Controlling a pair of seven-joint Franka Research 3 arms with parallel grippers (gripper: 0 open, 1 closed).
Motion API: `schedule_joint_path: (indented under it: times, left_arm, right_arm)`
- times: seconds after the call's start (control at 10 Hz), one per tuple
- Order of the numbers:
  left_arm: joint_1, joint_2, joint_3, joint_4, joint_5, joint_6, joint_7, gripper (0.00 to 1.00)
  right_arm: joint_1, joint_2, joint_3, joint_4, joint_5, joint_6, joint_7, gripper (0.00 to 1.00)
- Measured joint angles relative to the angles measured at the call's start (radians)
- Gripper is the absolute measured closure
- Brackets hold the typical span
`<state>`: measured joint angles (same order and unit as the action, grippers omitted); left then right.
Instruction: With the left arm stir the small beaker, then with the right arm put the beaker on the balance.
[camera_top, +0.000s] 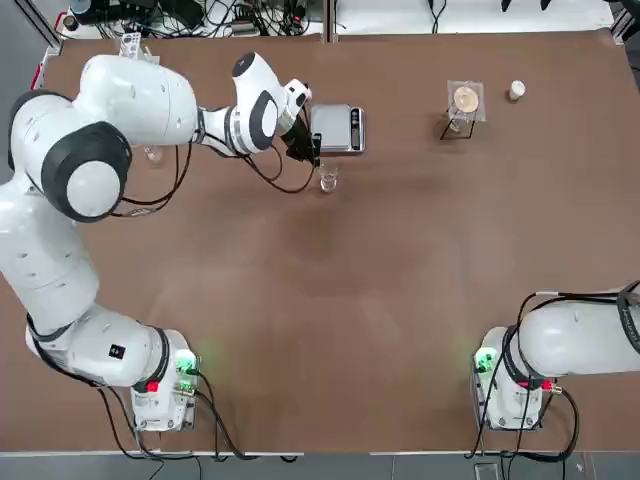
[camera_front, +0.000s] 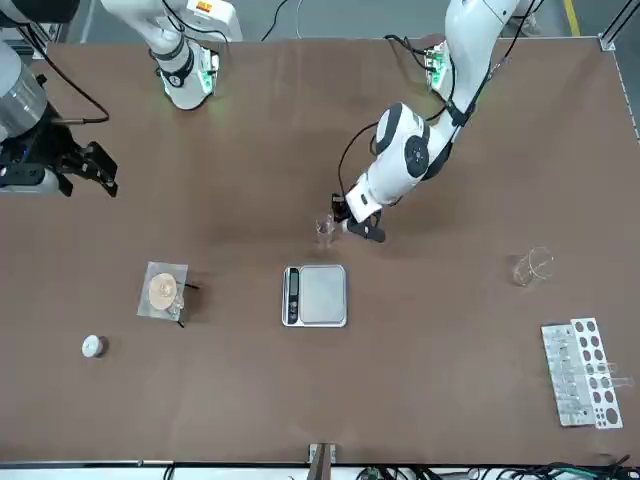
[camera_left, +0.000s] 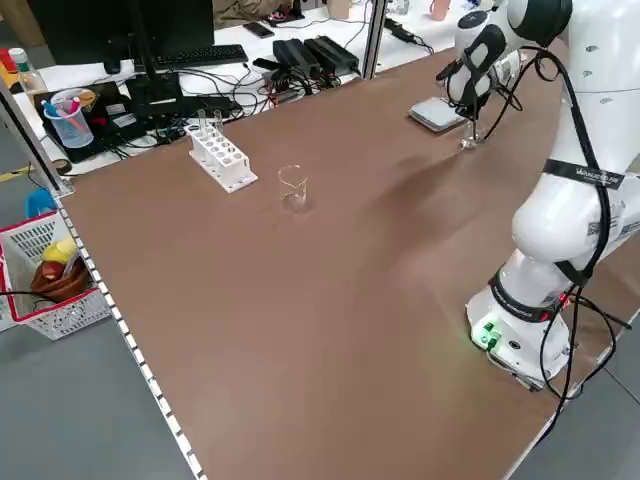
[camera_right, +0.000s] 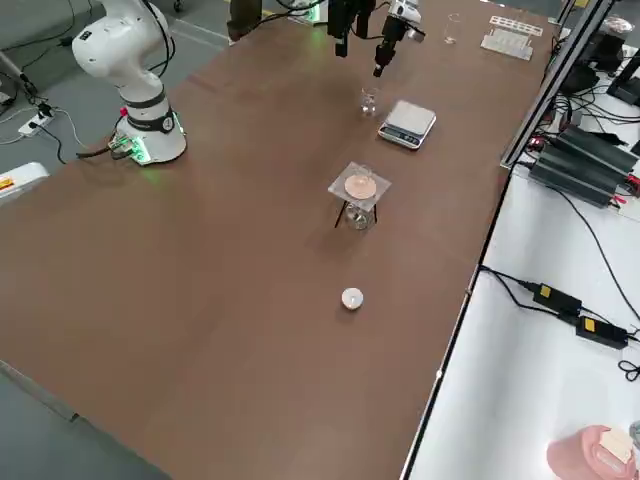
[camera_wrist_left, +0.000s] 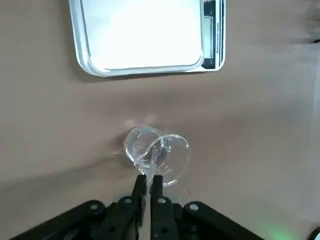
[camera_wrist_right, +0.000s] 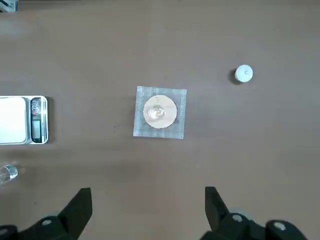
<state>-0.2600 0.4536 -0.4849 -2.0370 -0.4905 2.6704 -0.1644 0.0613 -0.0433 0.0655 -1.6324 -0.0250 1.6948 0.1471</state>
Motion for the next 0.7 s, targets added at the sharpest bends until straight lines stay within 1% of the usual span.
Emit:
schedule_joint_path:
  times: [0.3,0.7]
  left_arm:
    - [0.0,0.0,0.0,0.006,0.047,-0.003,-0.049,0.93]
    - [0.0,-0.001,0.003,0.011,0.053,-0.007,-0.068,0.93]
  right_arm:
    - [0.0,0.0,0.0,0.0,0.0,0.0,0.0,0.0]
    - [0.0,0.0,0.0,0.0,0.0,0.0,0.001,0.0]
